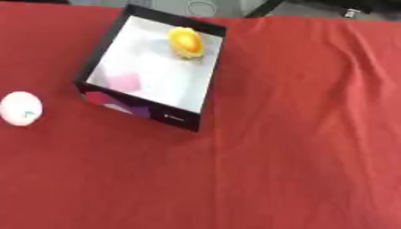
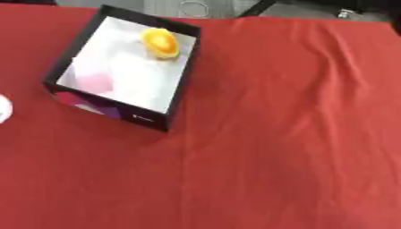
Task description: Pick up objects on the table and place them in the box.
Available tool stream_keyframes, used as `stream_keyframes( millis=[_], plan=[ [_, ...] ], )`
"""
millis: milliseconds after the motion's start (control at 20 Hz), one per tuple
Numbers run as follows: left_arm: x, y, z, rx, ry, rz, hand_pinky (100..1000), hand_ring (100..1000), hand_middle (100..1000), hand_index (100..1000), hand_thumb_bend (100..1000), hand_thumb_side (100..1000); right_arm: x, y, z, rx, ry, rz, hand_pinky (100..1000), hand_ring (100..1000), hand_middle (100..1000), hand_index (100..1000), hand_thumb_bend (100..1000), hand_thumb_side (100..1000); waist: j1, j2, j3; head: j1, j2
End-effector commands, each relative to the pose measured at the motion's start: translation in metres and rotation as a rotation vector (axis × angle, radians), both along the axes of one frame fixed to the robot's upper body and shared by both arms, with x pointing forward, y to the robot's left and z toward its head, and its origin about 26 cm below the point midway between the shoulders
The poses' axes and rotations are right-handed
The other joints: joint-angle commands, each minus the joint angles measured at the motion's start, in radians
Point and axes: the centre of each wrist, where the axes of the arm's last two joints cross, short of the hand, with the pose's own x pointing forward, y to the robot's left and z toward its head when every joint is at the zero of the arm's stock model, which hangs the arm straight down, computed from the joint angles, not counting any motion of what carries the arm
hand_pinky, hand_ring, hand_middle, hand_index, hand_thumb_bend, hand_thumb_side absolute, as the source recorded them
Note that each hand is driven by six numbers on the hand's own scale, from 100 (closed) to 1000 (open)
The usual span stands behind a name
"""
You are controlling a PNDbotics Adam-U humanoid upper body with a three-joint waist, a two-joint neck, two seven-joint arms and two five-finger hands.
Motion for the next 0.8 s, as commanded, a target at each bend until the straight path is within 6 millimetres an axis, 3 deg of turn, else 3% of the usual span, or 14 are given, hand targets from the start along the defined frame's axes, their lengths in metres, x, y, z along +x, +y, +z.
stream_keyframes(
  millis=[50, 150, 300, 800],
  plan=[
    [0.0, -0.001, 0.009, 0.099, 0.085, 0.001, 867, 818, 837, 891, 681, 425, -0.002, -0.006, 0.013, -0.006, -0.036, -0.01, 1000, 853, 753, 860, 151, 355, 0.019, -0.037, -0.003, 0.006, -0.004],
    [0.002, -0.002, 0.007, 0.123, 0.139, 0.002, 868, 822, 838, 893, 674, 371, -0.001, -0.008, 0.013, -0.002, -0.033, -0.002, 1000, 855, 755, 863, 131, 365, 0.021, -0.036, -0.006, 0.008, -0.003],
    [0.005, 0.0, 0.003, 0.154, 0.211, 0.035, 869, 828, 836, 891, 676, 274, 0.001, -0.01, 0.011, -0.005, -0.022, -0.001, 1000, 851, 750, 858, 190, 366, 0.025, -0.035, -0.01, 0.012, -0.004],
    [0.02, 0.026, -0.026, 0.2, 0.351, 0.208, 868, 838, 834, 883, 650, 300, 0.004, -0.016, 0.005, 0.01, 0.002, -0.034, 1000, 845, 742, 850, 254, 333, 0.028, -0.033, -0.019, 0.02, -0.006]
  ],
)
